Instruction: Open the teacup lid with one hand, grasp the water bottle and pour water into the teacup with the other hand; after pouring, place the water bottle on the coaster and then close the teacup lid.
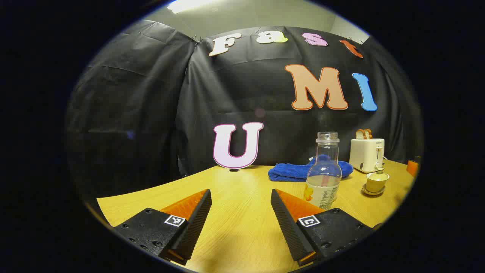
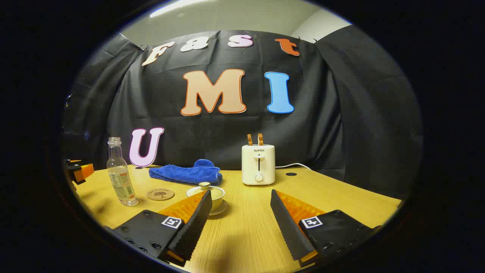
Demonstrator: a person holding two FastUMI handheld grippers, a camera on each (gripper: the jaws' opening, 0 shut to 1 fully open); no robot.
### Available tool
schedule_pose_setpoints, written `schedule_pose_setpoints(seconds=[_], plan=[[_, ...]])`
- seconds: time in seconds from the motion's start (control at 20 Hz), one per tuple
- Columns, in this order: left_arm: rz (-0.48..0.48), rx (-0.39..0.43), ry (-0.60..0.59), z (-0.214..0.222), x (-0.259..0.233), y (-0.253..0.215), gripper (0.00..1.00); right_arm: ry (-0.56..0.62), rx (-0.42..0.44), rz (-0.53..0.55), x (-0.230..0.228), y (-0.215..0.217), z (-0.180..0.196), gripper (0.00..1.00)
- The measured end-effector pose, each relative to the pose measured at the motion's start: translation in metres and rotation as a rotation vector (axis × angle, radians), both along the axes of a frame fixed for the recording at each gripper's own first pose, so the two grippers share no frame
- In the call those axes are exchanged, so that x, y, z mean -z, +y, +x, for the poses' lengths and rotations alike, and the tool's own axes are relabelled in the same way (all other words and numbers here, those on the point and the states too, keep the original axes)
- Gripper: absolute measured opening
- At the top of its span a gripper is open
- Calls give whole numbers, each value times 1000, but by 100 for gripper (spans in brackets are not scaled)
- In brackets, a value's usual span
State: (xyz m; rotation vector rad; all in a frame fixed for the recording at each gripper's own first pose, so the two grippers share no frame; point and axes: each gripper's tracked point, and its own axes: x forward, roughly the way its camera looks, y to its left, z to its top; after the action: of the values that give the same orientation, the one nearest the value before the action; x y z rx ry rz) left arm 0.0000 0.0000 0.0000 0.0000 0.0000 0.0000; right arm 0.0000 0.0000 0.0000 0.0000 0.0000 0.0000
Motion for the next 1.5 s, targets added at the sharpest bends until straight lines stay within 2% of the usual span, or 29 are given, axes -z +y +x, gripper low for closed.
schedule_pose_setpoints(seconds=[0.05, 0.9, 1.25, 1.5], plan=[[0, -5, 0, 0, 1, 1, 92, 0, 0, 0, 0, 0, 0, 99], [0, -5, -2, 1, 1, 0, 92, -1, -8, 1, 1, 3, 0, 98], [-1, 13, -5, 2, 2, -4, 92, 16, -164, 7, 4, 37, 17, 97], [-2, 32, -5, 2, 1, -8, 92, 36, -228, 8, 9, 55, 39, 98]])
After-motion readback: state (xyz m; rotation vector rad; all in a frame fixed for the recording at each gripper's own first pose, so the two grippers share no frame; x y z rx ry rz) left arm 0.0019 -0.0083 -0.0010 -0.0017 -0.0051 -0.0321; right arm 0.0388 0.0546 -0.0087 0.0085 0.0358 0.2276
